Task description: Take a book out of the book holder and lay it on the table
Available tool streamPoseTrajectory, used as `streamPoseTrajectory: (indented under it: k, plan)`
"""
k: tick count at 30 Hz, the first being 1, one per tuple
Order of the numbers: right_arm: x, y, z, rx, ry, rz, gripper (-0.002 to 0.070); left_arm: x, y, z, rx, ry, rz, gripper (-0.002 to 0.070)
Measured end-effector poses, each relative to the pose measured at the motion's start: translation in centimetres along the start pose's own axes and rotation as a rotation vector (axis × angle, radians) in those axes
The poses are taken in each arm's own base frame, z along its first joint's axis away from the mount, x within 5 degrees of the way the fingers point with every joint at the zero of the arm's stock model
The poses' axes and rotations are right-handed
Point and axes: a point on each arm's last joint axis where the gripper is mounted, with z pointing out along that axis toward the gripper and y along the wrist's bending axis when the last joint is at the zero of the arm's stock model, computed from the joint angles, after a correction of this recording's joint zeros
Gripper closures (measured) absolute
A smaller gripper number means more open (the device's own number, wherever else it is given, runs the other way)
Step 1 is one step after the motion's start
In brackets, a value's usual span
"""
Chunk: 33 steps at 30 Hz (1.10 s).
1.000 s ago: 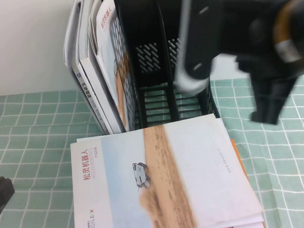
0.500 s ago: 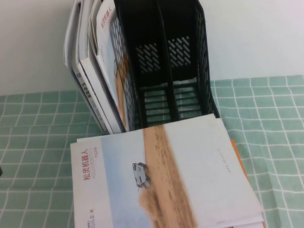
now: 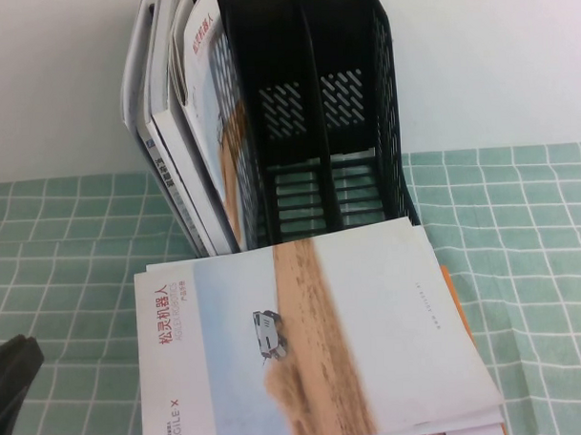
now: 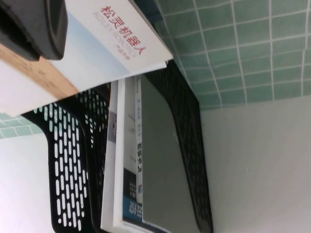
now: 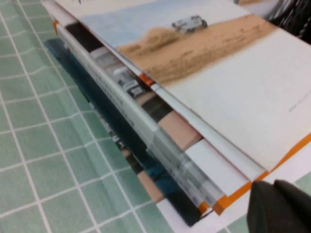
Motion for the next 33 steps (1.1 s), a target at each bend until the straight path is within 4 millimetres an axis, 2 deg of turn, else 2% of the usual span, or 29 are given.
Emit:
streamPoseTrajectory:
  k: [12, 28, 33]
  plan:
    - [1.4, 0.0, -0.1, 0.009, 0.144, 0.008, 0.0678, 1.7, -0.1, 0.2, 0.026, 0.108, -0.021, 0.0678]
    - [1.5, 0.0, -0.1, 0.009, 0.154, 0.010, 0.0678, 4.5, -0.4, 0.0, 0.075, 0.310, -0.030, 0.0678]
    - [1.5, 0.0, -0.1, 0.008, 0.156, 0.012, 0.0678, 4.9, -0.2, -1.0, 0.045, 0.325, 0.039, 0.0678]
